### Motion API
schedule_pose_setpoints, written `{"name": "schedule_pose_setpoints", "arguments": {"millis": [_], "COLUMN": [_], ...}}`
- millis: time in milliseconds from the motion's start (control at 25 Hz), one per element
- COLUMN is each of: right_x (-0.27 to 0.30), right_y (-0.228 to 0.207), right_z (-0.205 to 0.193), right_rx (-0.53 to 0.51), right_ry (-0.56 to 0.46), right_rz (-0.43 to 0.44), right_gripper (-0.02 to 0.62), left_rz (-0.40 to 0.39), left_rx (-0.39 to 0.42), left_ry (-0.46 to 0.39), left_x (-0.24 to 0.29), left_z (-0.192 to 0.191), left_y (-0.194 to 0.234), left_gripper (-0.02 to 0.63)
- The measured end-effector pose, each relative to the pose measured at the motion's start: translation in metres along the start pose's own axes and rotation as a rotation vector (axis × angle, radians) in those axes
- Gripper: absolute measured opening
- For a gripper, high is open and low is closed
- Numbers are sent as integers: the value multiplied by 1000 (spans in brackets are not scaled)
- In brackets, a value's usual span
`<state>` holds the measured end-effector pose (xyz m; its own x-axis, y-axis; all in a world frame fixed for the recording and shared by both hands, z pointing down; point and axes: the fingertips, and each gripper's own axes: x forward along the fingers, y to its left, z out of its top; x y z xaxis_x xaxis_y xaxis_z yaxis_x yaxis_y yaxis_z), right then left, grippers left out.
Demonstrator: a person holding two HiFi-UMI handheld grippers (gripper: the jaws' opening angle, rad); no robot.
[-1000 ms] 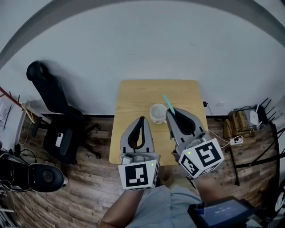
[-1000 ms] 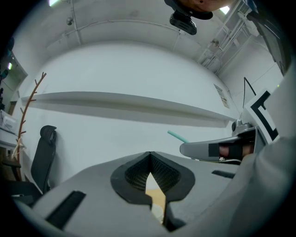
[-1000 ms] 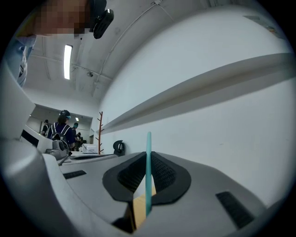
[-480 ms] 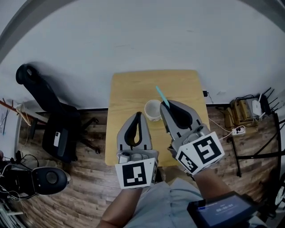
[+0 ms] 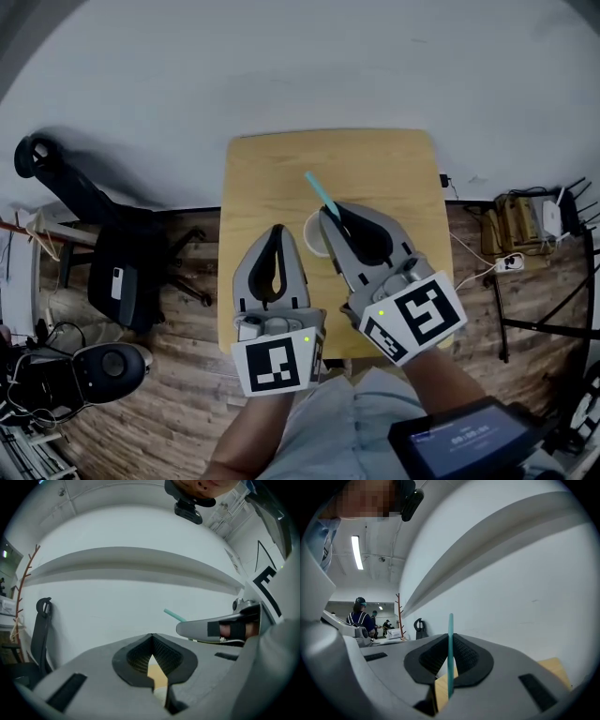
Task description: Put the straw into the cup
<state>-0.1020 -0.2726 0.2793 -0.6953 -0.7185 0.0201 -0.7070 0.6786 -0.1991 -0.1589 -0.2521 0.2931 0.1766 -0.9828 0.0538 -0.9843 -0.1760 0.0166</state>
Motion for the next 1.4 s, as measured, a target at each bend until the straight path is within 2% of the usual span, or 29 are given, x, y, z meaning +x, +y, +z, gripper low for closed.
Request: {"name": "schedule_pose_setpoints", "arguments": {"millis": [360, 840, 1040, 1400], "right_x": [48, 72, 76, 71], "right_y": [-17, -48, -55, -65], "right_z": [-1, -90, -117, -145], "right_rx": [-31, 15, 67, 68], "right_ry": [15, 146, 183, 217], "right_rz": [23, 8, -14, -33], "right_gripper": [21, 21, 21, 23], "left_rz": [35, 11, 15, 30], "left_rx": [-23, -88, -102, -117], "left_ry": [28, 172, 197, 229], "left_x": [38, 64, 71, 76], "left_z": [-9, -94, -112, -136], "left_y": [30, 31, 34, 36], "left_gripper": [-2, -2, -2, -2]}}
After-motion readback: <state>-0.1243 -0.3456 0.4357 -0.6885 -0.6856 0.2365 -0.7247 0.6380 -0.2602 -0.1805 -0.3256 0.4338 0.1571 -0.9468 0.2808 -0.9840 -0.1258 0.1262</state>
